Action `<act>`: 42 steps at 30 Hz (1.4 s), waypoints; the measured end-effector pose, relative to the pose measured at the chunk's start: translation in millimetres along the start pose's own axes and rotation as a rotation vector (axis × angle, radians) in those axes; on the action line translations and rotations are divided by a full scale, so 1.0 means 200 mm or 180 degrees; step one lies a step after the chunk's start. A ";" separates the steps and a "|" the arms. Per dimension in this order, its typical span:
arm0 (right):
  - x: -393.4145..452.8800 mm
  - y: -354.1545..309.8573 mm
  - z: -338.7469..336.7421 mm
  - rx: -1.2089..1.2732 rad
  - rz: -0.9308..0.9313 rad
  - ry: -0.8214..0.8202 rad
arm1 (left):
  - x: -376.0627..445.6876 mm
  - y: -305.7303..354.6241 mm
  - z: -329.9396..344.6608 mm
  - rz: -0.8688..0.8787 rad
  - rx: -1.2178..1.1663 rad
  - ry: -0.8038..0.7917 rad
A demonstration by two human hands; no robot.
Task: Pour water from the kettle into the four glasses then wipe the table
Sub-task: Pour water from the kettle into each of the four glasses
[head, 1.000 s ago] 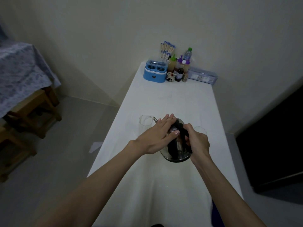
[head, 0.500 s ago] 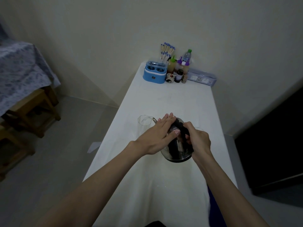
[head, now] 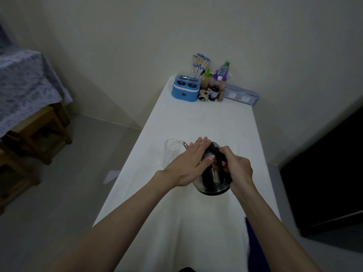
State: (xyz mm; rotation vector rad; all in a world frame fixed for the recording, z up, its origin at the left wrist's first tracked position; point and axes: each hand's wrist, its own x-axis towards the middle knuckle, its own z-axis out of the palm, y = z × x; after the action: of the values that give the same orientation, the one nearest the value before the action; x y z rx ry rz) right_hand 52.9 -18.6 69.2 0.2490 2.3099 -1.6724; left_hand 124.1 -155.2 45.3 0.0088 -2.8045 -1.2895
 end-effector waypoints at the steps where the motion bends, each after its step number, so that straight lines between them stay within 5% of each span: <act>1: 0.00 0.00 0.00 -0.0003 0.0005 -0.0004 | 0.00 0.00 0.00 0.0007 0.0003 0.0012; 42: -0.02 -0.07 0.00 -0.0130 -0.0140 -0.0015 | 0.02 -0.01 0.01 -0.0010 -0.0047 0.0135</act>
State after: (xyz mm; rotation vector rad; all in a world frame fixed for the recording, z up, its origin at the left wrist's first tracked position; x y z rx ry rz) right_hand 52.6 -23.8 82.6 0.1869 2.3598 -1.6424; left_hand 119.8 -155.0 41.4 0.0397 -2.7606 -1.2948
